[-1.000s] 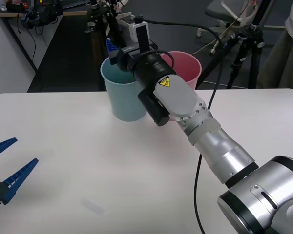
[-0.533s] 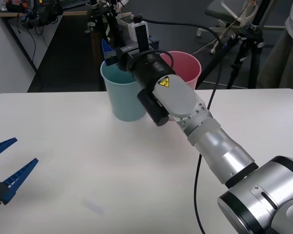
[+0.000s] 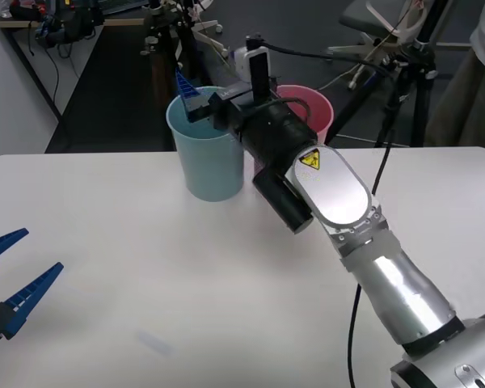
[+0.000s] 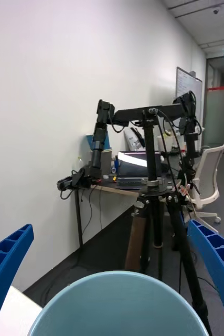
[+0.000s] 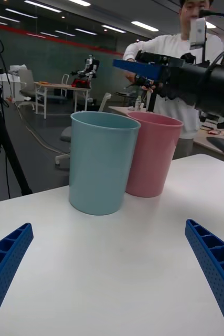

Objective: Grasp the object on the table and drop it into the matching bin: aluminum can to the light blue bin, PET bottle to the pink bin.

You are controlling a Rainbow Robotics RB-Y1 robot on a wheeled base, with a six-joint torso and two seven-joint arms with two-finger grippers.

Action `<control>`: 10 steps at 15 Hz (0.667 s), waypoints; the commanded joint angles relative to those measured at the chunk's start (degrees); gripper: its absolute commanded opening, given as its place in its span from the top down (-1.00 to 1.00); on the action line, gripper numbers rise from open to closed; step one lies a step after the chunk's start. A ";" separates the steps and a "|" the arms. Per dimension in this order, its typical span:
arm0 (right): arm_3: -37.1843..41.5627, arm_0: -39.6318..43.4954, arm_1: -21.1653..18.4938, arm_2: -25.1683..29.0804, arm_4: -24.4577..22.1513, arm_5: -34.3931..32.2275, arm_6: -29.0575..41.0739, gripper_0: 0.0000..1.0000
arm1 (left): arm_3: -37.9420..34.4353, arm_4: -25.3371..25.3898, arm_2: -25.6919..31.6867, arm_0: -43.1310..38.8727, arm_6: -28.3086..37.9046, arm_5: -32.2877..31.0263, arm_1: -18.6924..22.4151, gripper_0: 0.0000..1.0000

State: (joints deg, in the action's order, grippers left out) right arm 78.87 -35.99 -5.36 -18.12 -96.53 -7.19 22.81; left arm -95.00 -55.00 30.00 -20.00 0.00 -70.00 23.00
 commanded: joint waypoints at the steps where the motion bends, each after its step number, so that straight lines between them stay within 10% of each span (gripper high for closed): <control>1: 9.72 6.90 -3.43 0.01 0.64 -4.14 0.40 -1.00 | 0.00 0.00 0.00 0.00 0.00 0.00 0.00 -1.00; 10: 38.28 35.90 -22.41 11.26 17.69 -22.69 -1.54 -1.00 | 0.00 0.00 0.00 0.00 0.00 0.00 0.00 -1.00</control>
State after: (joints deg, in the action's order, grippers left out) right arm 115.96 -2.52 -27.57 -9.49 -79.47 -26.92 21.59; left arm -95.00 -55.00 30.00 -20.00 0.00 -70.00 23.00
